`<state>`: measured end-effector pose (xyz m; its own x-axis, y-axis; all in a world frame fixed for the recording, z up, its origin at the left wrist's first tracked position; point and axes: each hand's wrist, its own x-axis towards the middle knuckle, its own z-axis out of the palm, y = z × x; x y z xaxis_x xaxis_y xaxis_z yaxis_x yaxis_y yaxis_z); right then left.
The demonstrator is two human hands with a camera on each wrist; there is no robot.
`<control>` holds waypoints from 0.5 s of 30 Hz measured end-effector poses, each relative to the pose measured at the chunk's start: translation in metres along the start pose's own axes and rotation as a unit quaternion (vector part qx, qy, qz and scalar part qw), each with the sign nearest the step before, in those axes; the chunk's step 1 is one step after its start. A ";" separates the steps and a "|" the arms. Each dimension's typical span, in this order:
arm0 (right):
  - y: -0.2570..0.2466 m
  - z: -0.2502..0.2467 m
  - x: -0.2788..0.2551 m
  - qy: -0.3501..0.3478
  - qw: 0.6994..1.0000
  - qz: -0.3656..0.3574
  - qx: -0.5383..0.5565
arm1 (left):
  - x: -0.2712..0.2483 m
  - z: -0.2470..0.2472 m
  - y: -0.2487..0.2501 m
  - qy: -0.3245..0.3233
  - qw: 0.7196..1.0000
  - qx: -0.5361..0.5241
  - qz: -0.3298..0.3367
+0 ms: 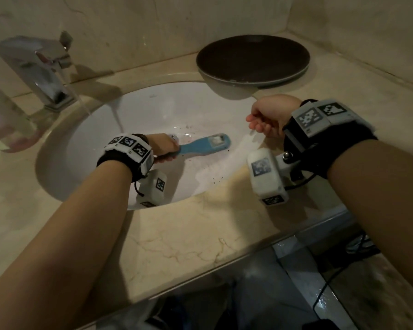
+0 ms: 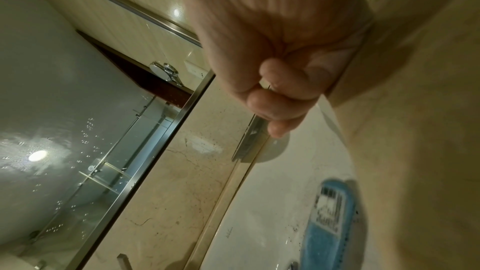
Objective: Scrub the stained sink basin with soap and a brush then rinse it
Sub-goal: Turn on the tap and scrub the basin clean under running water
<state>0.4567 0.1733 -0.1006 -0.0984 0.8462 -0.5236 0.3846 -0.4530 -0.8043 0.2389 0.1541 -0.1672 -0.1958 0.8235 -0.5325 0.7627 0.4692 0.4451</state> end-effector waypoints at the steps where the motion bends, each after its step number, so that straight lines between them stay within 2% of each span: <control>1: -0.001 0.000 -0.001 -0.001 1.000 0.005 0.000 | -0.002 0.004 0.004 -0.037 0.999 0.001 0.015; 3: -0.002 0.000 -0.003 -0.009 1.000 0.008 0.015 | -0.004 0.013 0.010 -0.060 0.998 0.013 0.023; 7: -0.001 -0.001 -0.001 -0.005 1.000 0.006 0.001 | -0.005 0.010 0.011 0.038 0.997 0.065 -0.003; 10: 0.001 -0.001 0.003 -0.028 0.999 -0.005 0.027 | -0.002 -0.003 0.000 0.080 0.992 0.094 -0.023; 13: 0.003 -0.002 0.005 -0.003 0.998 -0.034 0.054 | 0.001 -0.010 -0.004 0.064 0.995 0.049 -0.053; 15: 0.003 -0.001 0.005 -0.005 0.998 -0.029 0.050 | -0.001 -0.013 0.000 0.043 0.999 0.003 -0.032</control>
<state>0.4584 0.1764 -0.1054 -0.1284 0.8694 -0.4771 0.2850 -0.4285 -0.8574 0.2309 0.1580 -0.1572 -0.2963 0.8170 -0.4947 0.7503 0.5196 0.4087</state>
